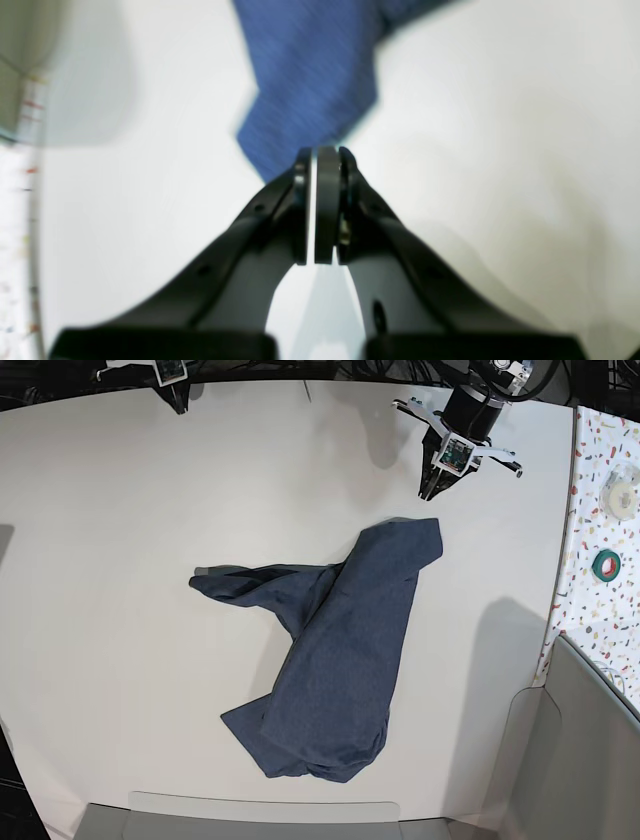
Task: Layout the t-shirt on the table in an organized manner, then fold the t-shirt properly
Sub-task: 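Lower the right gripper onto the shirt's sleeve end and close it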
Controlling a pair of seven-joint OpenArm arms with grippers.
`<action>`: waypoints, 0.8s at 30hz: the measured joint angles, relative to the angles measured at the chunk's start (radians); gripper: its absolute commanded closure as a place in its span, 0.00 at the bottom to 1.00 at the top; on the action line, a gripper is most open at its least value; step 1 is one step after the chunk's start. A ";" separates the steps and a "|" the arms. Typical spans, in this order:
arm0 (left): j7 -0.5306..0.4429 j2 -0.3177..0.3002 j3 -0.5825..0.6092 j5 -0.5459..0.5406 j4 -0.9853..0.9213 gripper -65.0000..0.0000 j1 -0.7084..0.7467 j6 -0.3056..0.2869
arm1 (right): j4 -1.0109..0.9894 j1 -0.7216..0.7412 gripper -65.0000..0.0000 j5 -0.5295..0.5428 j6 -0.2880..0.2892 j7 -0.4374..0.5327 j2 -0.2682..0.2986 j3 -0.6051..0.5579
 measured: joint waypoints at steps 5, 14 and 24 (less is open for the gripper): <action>0.021 0.002 0.002 0.000 -0.002 1.00 -0.018 -0.018 | 0.013 0.094 1.00 0.000 -0.021 0.017 -0.040 0.008; 0.223 0.001 0.018 0.003 -0.001 0.88 -0.111 -0.016 | 0.003 0.335 0.86 0.005 -0.015 -0.212 -0.178 -0.007; 0.257 0.000 0.042 0.003 -0.001 0.81 -0.144 -0.017 | 0.003 0.589 0.64 0.280 -0.016 -0.395 -0.225 -0.097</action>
